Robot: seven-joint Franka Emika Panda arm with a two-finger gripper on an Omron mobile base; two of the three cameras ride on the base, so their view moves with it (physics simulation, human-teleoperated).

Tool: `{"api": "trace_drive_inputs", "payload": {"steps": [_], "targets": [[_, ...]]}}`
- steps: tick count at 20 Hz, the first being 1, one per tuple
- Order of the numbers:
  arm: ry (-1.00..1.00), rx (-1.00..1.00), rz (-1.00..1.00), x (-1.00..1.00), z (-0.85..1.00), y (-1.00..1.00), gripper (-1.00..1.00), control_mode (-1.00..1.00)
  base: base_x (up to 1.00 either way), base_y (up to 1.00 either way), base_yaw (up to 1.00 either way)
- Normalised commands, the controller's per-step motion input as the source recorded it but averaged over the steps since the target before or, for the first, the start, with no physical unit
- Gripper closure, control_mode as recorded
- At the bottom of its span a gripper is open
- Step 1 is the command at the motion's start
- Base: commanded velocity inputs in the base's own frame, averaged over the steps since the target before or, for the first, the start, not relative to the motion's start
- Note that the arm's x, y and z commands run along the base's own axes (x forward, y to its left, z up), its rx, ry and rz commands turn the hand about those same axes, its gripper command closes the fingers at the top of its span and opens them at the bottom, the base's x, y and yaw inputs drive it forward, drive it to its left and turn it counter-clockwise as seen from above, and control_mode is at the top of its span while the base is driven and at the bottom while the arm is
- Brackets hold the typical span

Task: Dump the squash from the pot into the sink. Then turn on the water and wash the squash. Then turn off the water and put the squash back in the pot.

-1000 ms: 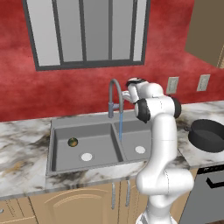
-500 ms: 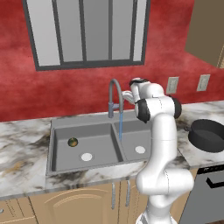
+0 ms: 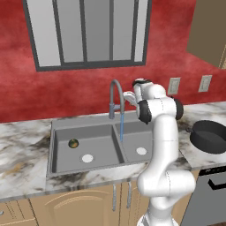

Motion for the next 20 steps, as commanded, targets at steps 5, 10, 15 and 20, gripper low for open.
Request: {"api": "trace_drive_inputs", "payload": {"steps": [5, 10, 15, 20], "targets": [[0.00, 0.04, 0.07, 0.02, 0.00, 0.32, -1.00, -1.00, 0.00, 0.00, 0.00], [-0.01, 0.03, 0.09, 0.00, 0.00, 0.40, -1.00, -1.00, 0.00, 0.00, 0.00], [-0.03, 0.03, 0.10, 0.02, 0.00, 0.44, -1.00, -1.00, 0.00, 0.00, 0.00], [-0.05, 0.03, 0.10, 0.24, 0.01, 0.36, -1.00, -1.00, 0.00, 0.00, 0.00]]}}
